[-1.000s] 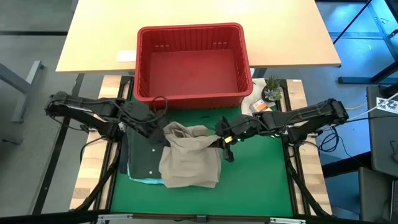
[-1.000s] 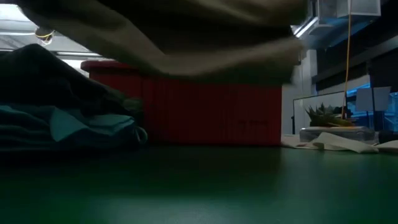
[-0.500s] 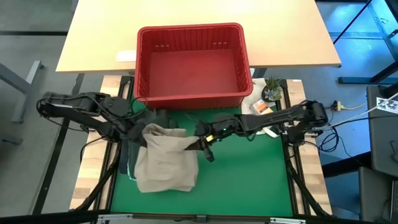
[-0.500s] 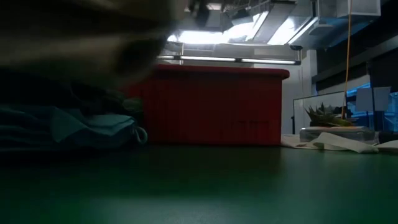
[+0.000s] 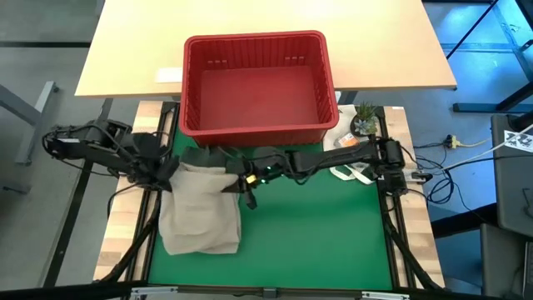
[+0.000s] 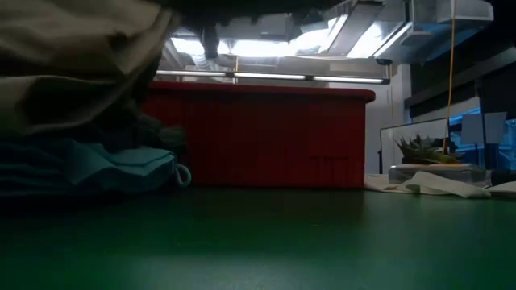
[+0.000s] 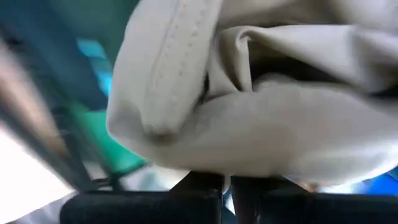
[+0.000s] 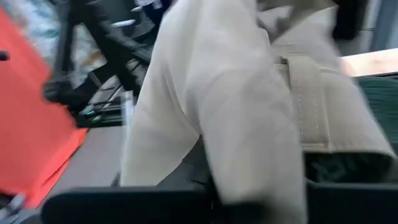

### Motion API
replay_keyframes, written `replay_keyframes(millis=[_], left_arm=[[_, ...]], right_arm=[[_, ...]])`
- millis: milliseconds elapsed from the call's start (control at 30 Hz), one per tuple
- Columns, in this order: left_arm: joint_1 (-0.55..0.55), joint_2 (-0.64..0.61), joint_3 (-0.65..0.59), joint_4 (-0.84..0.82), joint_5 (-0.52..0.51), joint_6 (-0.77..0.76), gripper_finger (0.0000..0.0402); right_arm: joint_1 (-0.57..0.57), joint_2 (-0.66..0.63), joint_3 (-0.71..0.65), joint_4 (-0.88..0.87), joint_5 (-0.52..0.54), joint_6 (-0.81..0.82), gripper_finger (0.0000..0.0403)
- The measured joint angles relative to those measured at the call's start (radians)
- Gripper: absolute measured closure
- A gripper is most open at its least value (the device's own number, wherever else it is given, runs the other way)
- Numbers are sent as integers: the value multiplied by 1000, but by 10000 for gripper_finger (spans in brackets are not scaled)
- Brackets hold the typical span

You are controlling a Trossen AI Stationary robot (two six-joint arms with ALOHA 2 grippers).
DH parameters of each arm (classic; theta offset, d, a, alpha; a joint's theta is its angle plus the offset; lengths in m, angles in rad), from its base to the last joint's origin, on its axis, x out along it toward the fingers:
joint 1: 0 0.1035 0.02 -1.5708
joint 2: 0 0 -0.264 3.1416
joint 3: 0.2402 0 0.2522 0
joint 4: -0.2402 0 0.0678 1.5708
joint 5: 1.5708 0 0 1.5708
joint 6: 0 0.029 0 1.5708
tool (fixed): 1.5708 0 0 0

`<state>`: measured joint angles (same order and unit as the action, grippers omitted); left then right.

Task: Fold Laundry from Bin
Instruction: Stack the folded brown shorts on top of the folded green polo shirt

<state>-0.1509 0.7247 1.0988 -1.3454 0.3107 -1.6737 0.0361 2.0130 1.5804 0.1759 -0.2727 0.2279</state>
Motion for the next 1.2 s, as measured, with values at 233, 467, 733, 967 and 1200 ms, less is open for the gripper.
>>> replay_keyframes(millis=[233,467,733,967,1200], left_arm=[[0,35,-1,-228,-253,1,393],[0,70,-29,-225,-417,68,392],[0,101,-186,-222,-349,69,386],[0,101,-260,-223,-354,115,351],[0,100,-261,-225,-407,141,292]], right_arm=[[-58,91,5,41,54,2,359],[-73,143,5,48,95,1,338],[-77,148,5,6,179,-28,335],[-78,148,4,7,204,-117,334],[-78,148,4,6,208,-127,329]])
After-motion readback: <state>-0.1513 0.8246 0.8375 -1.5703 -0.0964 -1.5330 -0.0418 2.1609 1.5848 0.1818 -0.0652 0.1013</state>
